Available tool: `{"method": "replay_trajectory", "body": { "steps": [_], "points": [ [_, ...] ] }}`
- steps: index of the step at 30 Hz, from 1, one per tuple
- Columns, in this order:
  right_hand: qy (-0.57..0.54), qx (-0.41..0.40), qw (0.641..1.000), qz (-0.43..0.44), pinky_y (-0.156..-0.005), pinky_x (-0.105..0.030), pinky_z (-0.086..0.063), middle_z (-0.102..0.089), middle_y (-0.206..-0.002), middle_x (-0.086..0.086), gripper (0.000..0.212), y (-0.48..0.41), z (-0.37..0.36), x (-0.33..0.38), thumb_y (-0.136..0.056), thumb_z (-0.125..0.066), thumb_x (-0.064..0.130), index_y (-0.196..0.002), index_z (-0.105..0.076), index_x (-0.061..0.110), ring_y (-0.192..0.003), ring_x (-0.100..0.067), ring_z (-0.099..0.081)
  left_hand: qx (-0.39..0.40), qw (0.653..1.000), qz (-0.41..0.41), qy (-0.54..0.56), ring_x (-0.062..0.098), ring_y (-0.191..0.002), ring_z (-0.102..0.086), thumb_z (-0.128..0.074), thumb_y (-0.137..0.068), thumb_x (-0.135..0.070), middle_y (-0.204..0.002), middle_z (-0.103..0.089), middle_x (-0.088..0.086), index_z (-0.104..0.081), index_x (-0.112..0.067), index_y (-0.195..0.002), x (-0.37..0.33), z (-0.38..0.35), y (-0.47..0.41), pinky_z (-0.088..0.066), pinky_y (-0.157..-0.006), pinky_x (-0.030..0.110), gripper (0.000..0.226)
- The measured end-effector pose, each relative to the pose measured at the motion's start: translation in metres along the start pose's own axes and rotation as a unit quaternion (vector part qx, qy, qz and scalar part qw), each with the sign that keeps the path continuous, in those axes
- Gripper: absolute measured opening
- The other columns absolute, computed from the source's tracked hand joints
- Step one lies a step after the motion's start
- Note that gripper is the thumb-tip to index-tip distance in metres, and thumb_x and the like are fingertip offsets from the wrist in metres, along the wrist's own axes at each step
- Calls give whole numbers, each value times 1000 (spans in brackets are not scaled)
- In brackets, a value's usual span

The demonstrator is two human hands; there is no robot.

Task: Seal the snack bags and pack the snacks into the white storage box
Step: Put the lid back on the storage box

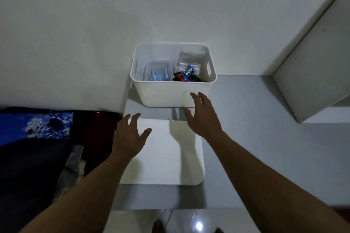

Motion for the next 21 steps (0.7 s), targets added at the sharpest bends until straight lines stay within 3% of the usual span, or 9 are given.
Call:
{"method": "replay_trajectory", "body": {
  "steps": [2, 5, 9, 14, 21],
  "points": [
    [6, 49, 998, -30, -118, -40, -26, -28, -160, -15, 66, 22, -20, -10, -97, -55, 42, -153, -31, 16, -149, -29, -24, 44, 998, 34, -29, 45, -132, -40, -48, -78, -67, -143, -44, 27, -48, -17, -143, 19, -12, 16, -37, -106, 53, 82],
    [75, 148, 982, -90, -118, -43, -23, -27, -159, -16, 78, 48, -45, -28, -93, -58, 52, -154, -27, 15, -148, -32, -22, 104, 987, 109, -62, 43, -142, -23, -56, -88, -56, -157, -22, 23, -32, -26, -152, 39, -22, 30, -29, -112, 54, 74],
    [163, 222, 947, -168, -100, -46, -40, -45, -140, -12, 92, 71, -67, -47, -80, -62, 68, -147, -30, 13, -128, -35, -41, 151, 973, 171, -44, 43, -131, -36, -57, -90, -51, -152, -31, 18, -25, -29, -153, 54, -31, 36, -37, -105, 51, 74],
    [123, 182, 960, -175, -94, -44, -43, -50, -130, -13, 88, 74, -79, -43, -82, -67, 60, -148, -29, 14, -117, -36, -47, 126, 972, 198, 2, 43, -131, -40, -61, -91, -44, -150, -37, 17, -25, -17, -154, 57, -36, 31, -37, -105, 49, 78],
    [-34, 114, 966, -231, -110, -42, -36, -46, -149, -5, 96, 81, -86, -43, -78, -77, 47, -155, -23, 24, -132, -34, -45, 81, 965, 239, 69, 44, -130, -42, -78, -78, -41, -144, -40, 21, -25, -14, -154, 65, -34, 26, -38, -105, 51, 96]
  ]
}}
Point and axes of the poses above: each hand's wrist, its own y-axis away from the middle knuckle, its own z-axis out of the back of the hand, x = y × z, the point moved 2 cm from there along -y, towards the middle knuckle
